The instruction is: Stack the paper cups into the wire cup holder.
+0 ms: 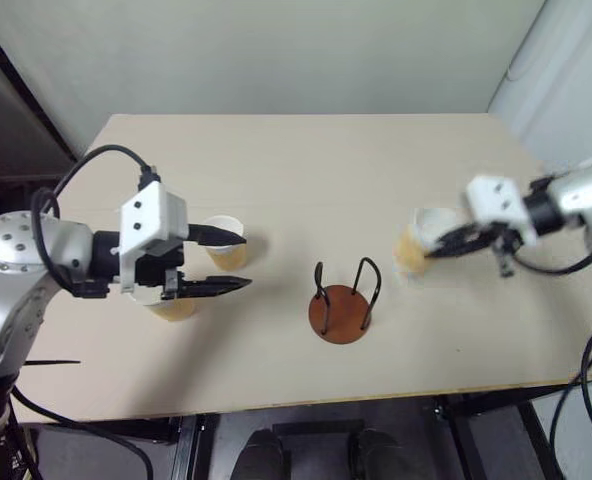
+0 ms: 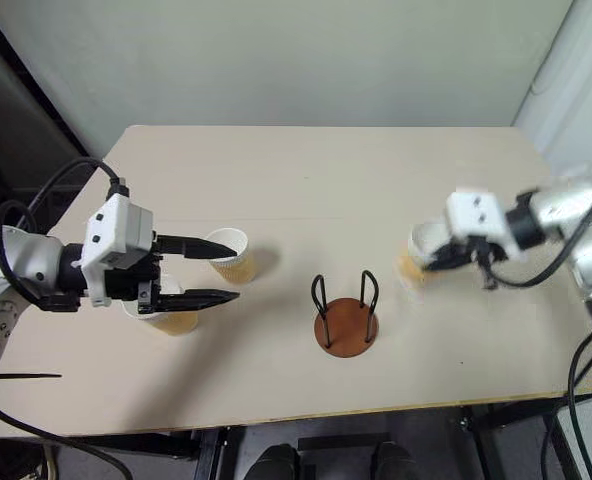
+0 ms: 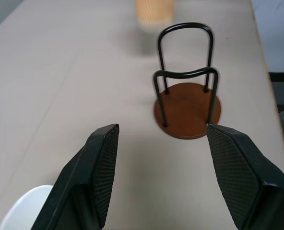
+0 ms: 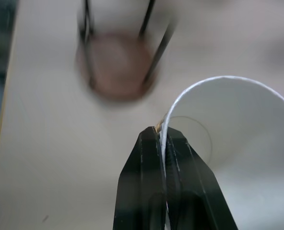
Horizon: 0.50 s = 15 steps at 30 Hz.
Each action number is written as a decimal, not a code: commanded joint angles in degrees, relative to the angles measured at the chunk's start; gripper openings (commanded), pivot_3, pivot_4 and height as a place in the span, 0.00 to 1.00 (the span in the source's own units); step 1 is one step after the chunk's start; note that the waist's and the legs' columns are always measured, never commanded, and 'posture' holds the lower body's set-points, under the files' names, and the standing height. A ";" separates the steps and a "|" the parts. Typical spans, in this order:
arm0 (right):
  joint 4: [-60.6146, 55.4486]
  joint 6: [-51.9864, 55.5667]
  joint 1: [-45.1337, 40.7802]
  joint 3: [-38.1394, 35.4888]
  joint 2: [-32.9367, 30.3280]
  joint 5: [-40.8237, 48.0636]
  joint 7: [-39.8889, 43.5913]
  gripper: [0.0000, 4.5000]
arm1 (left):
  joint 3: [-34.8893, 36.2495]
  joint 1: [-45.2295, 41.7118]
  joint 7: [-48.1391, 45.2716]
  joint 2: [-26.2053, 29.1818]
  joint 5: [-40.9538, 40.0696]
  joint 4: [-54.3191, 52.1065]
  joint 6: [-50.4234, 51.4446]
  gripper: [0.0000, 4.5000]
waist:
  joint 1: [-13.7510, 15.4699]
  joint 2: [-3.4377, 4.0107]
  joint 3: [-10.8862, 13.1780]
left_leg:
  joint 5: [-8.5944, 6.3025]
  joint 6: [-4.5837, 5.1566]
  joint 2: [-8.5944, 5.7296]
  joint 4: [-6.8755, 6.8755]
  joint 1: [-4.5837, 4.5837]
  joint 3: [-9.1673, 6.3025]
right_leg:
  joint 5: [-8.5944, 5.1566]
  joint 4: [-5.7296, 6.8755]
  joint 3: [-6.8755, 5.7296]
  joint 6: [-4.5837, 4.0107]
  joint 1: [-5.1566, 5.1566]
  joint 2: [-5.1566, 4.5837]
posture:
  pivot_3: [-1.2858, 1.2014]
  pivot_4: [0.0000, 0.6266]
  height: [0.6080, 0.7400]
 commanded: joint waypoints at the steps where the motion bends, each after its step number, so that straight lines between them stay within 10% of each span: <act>1: -4.19 5.01 -5.48 -3.05 2.67 6.97 -0.50 0.01 | 1.95 -0.35 -0.38 0.91 0.61 0.48 -1.48 0.69 | -0.18 -0.01 -0.01 | 0.00 0.00 0.00 0.00 0.01 0.00 | -0.02 0.00 0.00 -0.03 0.00 0.02 | 0.52 0.24 1.00; 15: -10.12 1.57 -3.85 8.00 7.64 6.10 1.15 0.01 | 3.13 2.56 0.21 0.90 0.89 -1.49 -1.54 0.69 | -0.14 -0.01 0.00 | 0.02 -0.04 0.00 0.00 0.01 -0.02 | -0.14 0.05 0.02 -0.25 -0.03 0.03 | 0.52 0.24 1.00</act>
